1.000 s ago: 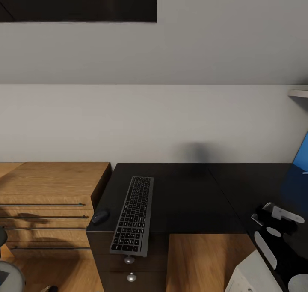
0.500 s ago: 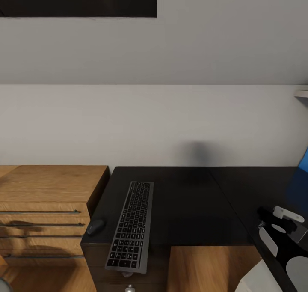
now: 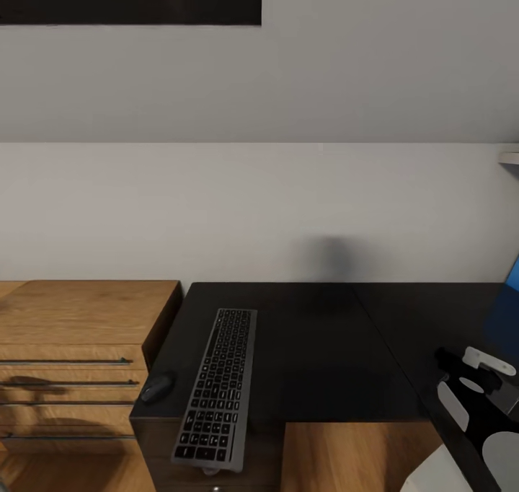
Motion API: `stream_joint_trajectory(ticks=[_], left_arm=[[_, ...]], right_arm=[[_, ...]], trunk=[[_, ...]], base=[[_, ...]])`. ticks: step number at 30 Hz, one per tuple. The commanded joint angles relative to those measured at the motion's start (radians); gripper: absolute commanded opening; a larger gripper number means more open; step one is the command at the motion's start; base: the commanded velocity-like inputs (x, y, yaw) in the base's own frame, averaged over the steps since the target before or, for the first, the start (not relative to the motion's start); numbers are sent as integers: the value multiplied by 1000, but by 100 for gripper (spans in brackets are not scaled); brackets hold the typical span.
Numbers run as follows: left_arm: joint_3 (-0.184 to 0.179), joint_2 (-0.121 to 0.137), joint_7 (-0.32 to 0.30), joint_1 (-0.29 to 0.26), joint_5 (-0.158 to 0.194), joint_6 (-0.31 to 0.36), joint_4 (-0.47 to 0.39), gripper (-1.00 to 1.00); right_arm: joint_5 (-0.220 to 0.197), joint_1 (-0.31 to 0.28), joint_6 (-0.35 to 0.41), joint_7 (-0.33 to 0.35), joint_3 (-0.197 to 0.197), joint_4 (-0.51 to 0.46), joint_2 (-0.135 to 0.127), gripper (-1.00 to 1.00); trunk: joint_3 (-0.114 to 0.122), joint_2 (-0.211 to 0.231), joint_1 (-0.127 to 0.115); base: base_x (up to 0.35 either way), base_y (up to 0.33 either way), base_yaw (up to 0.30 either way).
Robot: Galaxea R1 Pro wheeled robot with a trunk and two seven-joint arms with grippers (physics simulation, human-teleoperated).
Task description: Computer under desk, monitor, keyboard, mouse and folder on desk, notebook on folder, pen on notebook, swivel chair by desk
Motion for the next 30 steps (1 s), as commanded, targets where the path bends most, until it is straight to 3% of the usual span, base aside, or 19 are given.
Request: stream_joint_trajectory(ticks=[1,8,17,24,30], left_arm=[[-7,2,7,0,11,-5,-1,100],[-7,2,8,0,11,-5,0,100],[-7,2,7,0,11,-5,0,100],[-7,2,7,0,11,-5,0,100],[-7,2,8,0,11,-5,0,100]], right_arm=[[-10,0,-18,0,2,-1,1,100],[-4,0,-90,-4,7,-2,4,100],[-2,0,-117,-2,8,-2,5,100],[-8,0,-100,-9,2,5,4,100],[-8,-2,2,-21,0,7,-4,100]], trunk=[[-1,0,0],[-1,0,0],[-1,0,0],[-1,0,0],[-1,0,0]], base=[[86,-70,0],[35,-28,0],[5,-4,0],[0,0,0],[0,0,0]])
